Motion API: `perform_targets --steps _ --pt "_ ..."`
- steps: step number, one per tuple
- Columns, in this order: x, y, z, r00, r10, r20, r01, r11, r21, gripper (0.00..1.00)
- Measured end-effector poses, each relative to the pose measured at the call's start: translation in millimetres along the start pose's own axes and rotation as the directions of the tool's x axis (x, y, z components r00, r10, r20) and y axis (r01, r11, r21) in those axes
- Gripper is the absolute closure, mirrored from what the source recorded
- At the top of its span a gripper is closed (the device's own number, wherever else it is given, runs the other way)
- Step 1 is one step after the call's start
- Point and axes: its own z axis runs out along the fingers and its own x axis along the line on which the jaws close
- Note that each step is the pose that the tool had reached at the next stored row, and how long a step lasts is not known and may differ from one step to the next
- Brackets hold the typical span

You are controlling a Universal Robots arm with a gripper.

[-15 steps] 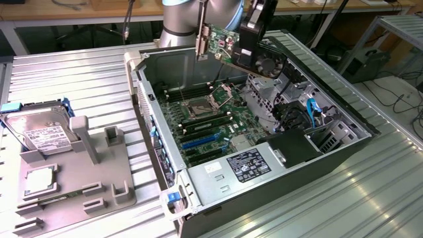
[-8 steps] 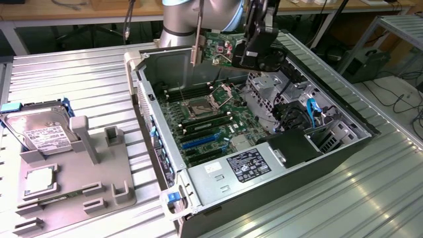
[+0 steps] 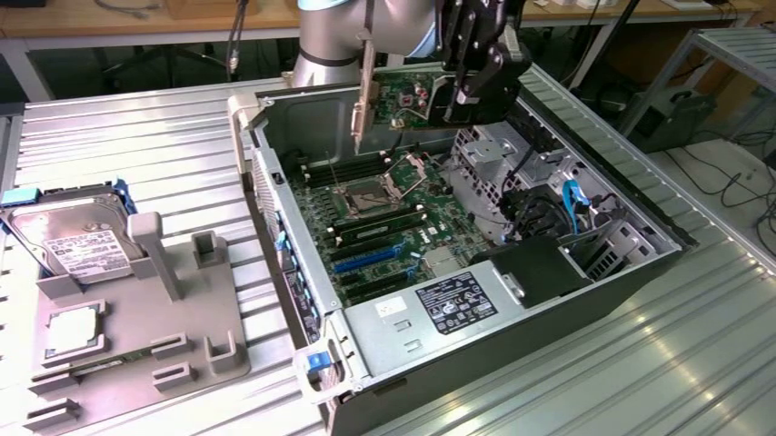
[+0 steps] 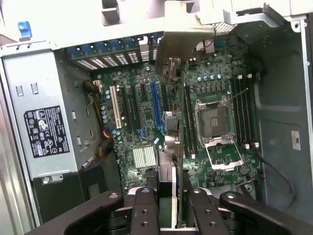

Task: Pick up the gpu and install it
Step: 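Insert the gpu into the slot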

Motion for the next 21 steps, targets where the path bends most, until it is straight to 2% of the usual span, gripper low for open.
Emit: perform_targets --steps 2,6,9,13,14,17,20,21 --pt "0.0 -0.3 0.9 0.9999 -0.013 -0.0019 0.013 0.9999 0.0002 0.72" --pt "-0.4 -0.2 3.2 0.9947 -0.103 -0.0014 0.103 0.9947 -0.0007 0.72" --pt "-0.8 0.0 10.6 0.9946 -0.104 -0.0011 0.104 0.9946 -0.0007 0.72" --pt "4.1 -2.0 21.0 0.9939 -0.111 -0.0007 0.111 0.9939 -0.0008 0.72" --pt "3.7 -4.9 24.5 0.9945 -0.105 -0.0009 0.105 0.9945 -0.0009 0.72" --pt "3.8 -5.1 30.5 0.9987 -0.051 -0.0018 0.051 0.9987 -0.0004 0.72" --pt "3.1 -5.8 35.5 0.9990 -0.045 -0.0018 0.045 0.9990 -0.0002 0.72" --pt "2.2 -5.8 36.5 0.9990 -0.045 -0.0018 0.046 0.9990 0.0017 0.72"
